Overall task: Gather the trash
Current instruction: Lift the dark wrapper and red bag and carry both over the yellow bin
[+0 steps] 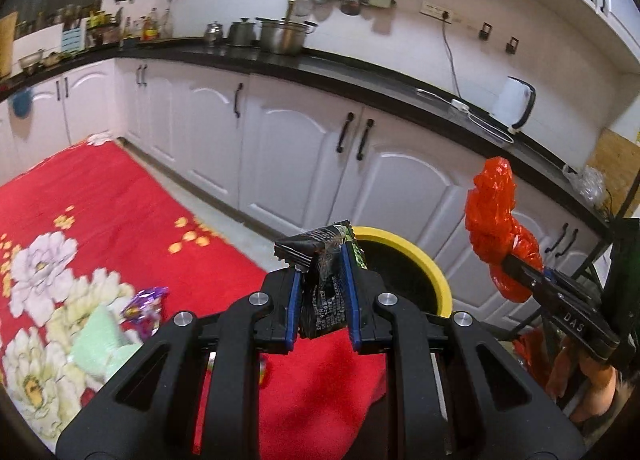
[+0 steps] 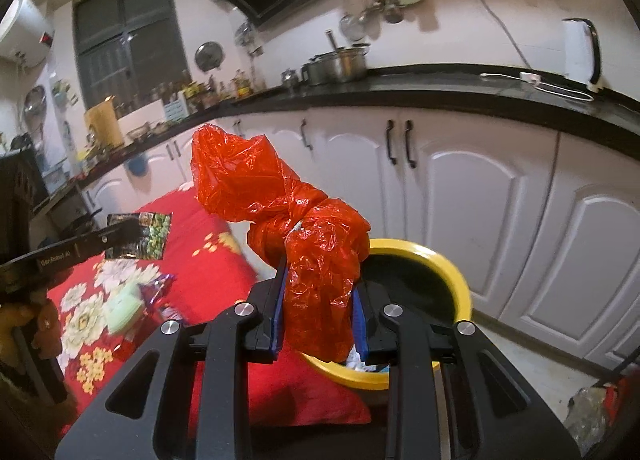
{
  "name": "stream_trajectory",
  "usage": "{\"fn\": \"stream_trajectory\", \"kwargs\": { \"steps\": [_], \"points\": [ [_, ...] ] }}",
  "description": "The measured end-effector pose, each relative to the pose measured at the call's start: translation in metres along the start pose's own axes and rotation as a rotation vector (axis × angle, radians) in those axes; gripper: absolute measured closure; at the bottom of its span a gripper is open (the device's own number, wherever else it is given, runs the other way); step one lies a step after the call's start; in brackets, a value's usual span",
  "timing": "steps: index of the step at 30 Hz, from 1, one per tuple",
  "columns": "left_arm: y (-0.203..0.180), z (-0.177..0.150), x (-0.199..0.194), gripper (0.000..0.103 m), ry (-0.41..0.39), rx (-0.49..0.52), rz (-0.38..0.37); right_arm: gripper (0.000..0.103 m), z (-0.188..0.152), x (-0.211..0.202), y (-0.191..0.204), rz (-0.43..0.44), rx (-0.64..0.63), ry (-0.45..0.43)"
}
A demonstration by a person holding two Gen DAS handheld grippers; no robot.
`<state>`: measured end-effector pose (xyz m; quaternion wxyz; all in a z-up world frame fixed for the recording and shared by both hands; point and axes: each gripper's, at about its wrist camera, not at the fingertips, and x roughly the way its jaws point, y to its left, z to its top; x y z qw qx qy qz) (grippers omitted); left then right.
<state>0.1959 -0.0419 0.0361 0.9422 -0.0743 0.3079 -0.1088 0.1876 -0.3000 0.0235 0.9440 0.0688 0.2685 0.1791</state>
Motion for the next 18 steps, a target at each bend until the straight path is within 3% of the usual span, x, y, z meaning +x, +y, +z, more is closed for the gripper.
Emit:
{"fn": "stream_trajectory", "kwargs": {
  "steps": [18],
  "points": [
    [-0.045,0.004,0.078,0.090,0.066,0.041,-0.075,0.078,-0.008,0.003,-0.063,-0.089,0.117,-0.015]
  ]
}}
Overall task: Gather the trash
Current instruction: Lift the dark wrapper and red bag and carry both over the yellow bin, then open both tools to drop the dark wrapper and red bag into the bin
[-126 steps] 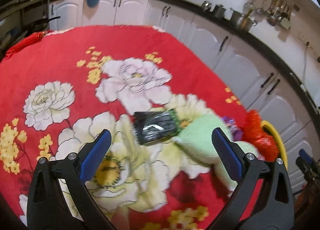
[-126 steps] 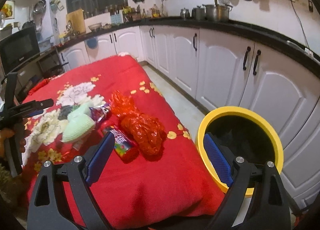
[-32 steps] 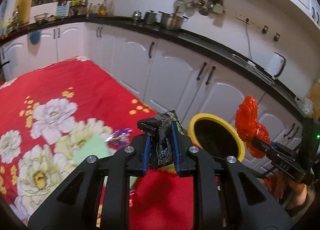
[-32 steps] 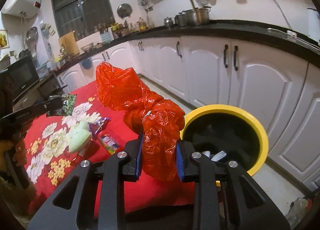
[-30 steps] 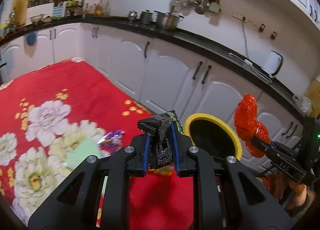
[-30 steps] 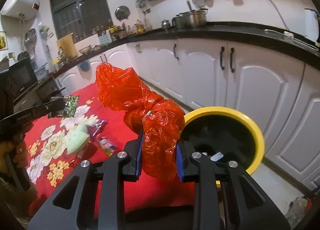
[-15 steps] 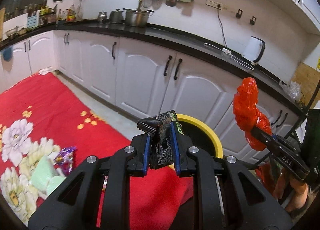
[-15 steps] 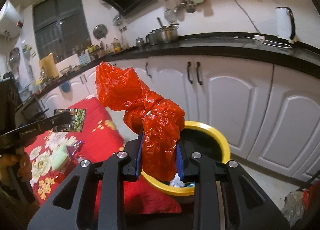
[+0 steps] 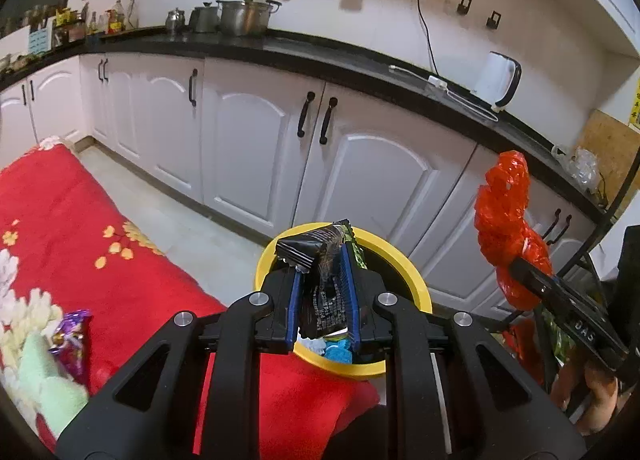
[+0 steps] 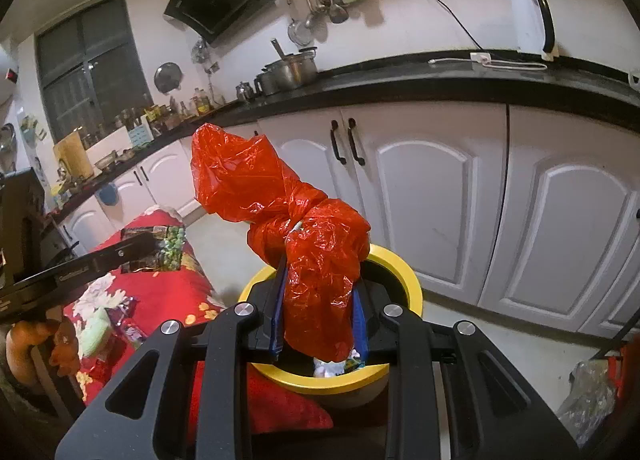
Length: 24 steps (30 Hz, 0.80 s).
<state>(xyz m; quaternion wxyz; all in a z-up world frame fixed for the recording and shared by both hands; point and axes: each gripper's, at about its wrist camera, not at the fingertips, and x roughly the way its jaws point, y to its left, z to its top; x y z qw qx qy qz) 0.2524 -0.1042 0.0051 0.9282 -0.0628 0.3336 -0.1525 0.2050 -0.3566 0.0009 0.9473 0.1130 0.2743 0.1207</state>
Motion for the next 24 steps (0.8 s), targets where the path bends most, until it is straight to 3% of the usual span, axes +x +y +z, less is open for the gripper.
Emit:
{"fn": "stream_trajectory", "kwargs": {
  "steps": [24],
  "points": [
    [0.015,-0.013,0.111,0.090,0.198,-0.038,-0.035,0.077,-0.023,0.094,-0.027,0.021,0.053,0.193]
  ]
}}
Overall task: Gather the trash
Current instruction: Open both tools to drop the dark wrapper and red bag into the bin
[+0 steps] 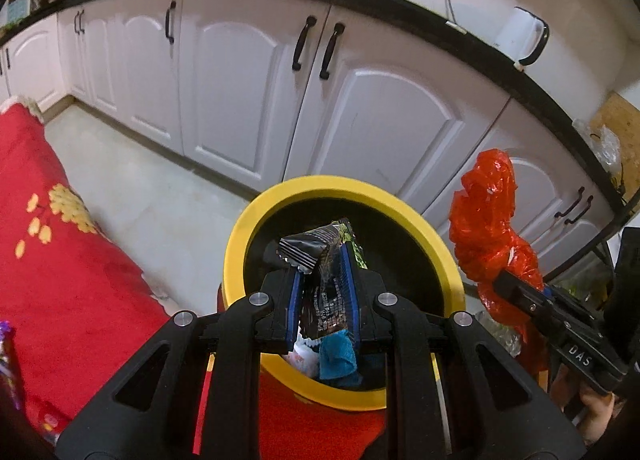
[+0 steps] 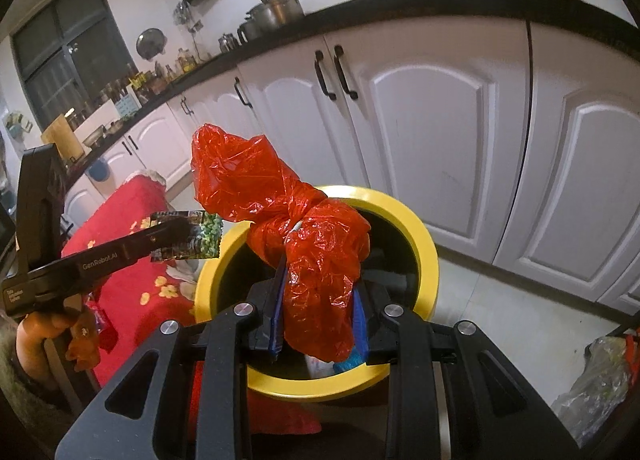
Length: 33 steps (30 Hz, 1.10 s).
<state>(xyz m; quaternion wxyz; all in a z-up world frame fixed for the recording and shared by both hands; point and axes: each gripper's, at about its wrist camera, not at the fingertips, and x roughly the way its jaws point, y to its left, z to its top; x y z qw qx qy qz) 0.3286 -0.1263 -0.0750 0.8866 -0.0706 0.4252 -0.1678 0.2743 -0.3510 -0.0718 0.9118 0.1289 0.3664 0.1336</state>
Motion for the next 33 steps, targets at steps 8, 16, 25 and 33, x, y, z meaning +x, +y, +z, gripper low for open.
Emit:
{"fn": "stream_trajectory", "kwargs": {
  "steps": [8,16,25,33],
  "points": [
    [0.009,-0.003,0.019,0.083,0.042,-0.017,-0.005,0.068,0.001,0.026,-0.006,0.007,0.026,0.053],
    [0.021,-0.011,0.015,0.049,0.050,-0.053,0.042,0.047,-0.001,0.035,-0.021,-0.001,0.093,0.060],
    [0.021,-0.016,-0.027,0.010,-0.037,-0.067,0.048,0.033,-0.005,0.016,-0.013,-0.054,0.076,0.011],
    [0.022,-0.021,-0.065,0.010,-0.096,-0.070,0.072,0.019,-0.001,-0.016,0.010,-0.090,0.024,-0.087]
  ]
}}
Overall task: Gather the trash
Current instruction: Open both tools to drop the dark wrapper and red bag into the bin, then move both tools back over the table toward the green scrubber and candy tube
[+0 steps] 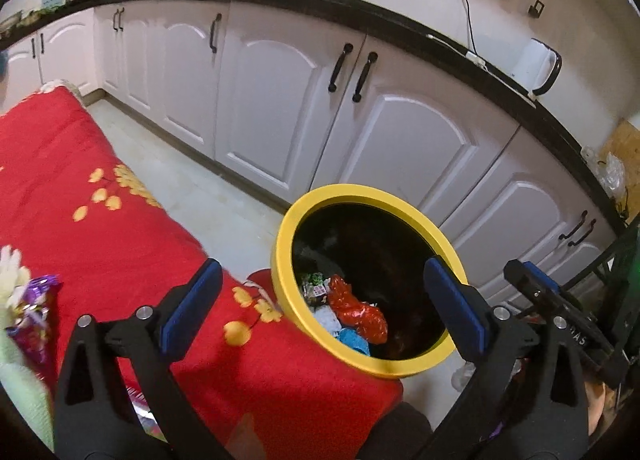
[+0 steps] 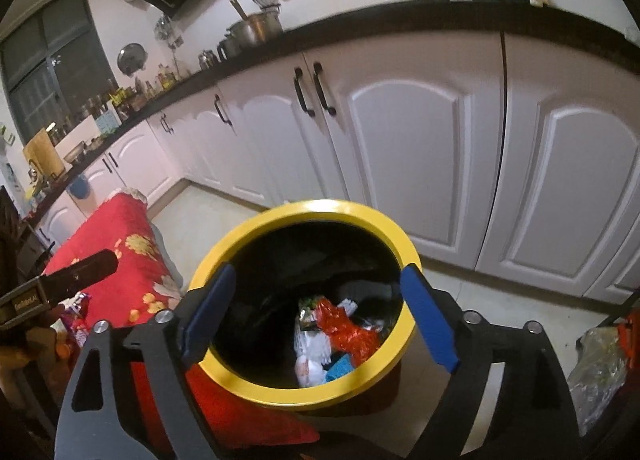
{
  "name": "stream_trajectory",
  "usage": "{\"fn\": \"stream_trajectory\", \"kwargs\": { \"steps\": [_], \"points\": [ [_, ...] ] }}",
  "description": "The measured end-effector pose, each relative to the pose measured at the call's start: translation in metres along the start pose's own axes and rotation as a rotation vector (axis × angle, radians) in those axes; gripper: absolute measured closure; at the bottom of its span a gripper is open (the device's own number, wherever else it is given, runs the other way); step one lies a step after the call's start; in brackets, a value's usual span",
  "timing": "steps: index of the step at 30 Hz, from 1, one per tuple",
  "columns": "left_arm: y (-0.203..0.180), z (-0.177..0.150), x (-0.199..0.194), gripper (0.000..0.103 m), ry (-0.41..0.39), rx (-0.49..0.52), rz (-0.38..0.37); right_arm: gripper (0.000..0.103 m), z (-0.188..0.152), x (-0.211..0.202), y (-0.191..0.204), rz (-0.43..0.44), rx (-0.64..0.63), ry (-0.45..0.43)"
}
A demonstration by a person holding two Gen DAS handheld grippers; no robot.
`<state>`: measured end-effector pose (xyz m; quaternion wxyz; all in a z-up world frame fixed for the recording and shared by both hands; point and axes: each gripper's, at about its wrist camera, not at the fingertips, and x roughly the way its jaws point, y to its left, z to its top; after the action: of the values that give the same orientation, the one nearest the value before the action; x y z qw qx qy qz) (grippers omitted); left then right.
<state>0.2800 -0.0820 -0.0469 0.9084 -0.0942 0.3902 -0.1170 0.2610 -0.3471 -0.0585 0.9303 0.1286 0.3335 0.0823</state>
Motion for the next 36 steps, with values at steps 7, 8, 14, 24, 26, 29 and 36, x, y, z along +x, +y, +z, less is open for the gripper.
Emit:
{"fn": "stream_trajectory", "kwargs": {
  "steps": [7,8,14,24,26,29,36],
  "points": [
    [0.010,-0.005,-0.029,0.010,-0.046,-0.019,0.018,0.018,0.000,-0.017,0.019,0.008,-0.046,-0.021],
    [0.012,-0.006,-0.034,0.010,-0.053,-0.020,0.023,0.018,0.000,-0.019,0.022,0.009,-0.050,-0.024],
    [0.019,-0.013,-0.062,0.010,-0.092,-0.006,0.058,0.018,-0.001,-0.034,0.042,0.029,-0.085,-0.043],
    [0.043,-0.021,-0.103,0.010,-0.148,-0.018,0.110,0.018,-0.002,-0.057,0.073,0.071,-0.151,-0.072],
    [0.048,-0.023,-0.111,0.010,-0.157,-0.024,0.117,0.018,-0.003,-0.061,0.079,0.079,-0.161,-0.076],
    [0.056,-0.024,-0.122,0.010,-0.174,-0.036,0.128,0.018,-0.003,-0.067,0.087,0.091,-0.177,-0.083],
    [0.072,-0.027,-0.146,0.010,-0.206,-0.051,0.160,0.018,-0.006,-0.078,0.108,0.118,-0.218,-0.092]
  ]
}}
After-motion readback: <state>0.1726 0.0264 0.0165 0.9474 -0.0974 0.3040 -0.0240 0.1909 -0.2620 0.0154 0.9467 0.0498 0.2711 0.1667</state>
